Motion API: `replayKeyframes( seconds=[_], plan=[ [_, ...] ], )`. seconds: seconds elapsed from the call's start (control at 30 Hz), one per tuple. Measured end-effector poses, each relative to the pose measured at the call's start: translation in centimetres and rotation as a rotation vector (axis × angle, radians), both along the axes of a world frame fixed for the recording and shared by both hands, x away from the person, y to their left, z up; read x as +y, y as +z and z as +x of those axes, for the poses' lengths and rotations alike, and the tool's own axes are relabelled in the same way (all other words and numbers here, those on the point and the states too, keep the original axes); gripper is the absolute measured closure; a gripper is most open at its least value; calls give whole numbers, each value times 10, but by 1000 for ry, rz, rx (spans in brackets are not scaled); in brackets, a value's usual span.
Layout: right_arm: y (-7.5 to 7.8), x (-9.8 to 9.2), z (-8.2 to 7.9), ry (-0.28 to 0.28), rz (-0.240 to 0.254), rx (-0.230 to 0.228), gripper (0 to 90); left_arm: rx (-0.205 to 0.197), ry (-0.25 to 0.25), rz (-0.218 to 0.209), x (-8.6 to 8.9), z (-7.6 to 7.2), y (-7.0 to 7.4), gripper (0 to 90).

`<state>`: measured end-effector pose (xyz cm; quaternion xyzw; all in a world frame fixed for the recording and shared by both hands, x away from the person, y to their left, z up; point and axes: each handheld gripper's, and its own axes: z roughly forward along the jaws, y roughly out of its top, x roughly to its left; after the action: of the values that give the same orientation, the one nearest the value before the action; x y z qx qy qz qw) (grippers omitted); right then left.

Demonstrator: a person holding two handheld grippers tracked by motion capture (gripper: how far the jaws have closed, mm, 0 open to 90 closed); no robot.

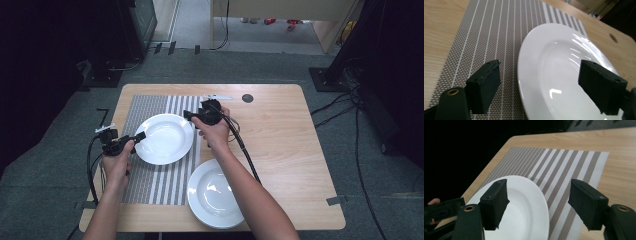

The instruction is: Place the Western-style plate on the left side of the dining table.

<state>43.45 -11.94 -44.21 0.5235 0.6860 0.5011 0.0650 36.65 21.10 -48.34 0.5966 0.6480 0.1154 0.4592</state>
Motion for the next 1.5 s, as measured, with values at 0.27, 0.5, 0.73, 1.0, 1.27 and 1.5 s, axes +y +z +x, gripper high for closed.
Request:
replayKeyframes(
  seconds=[0.27,0.5,0.73,1.0,1.27,1.5],
  plan=[
    [12,-37,-33,12,0,-56,296,-56,-29,23,-9,-18,13,135],
    [18,-67,-58,15,-13,-71,274,-78,-50,44,-12,-36,17,116],
    [15,-92,-81,11,-31,-93,259,-92,-57,82,-12,-54,17,110],
    [6,-120,-108,-15,-49,-105,252,-106,-63,109,-14,-70,11,108],
    [1,-149,-137,-62,-46,-141,248,-95,-62,144,-9,-98,-2,103],
    [-11,-176,-163,-113,-71,-129,242,-78,-46,203,-3,-116,-10,104]
  ],
)
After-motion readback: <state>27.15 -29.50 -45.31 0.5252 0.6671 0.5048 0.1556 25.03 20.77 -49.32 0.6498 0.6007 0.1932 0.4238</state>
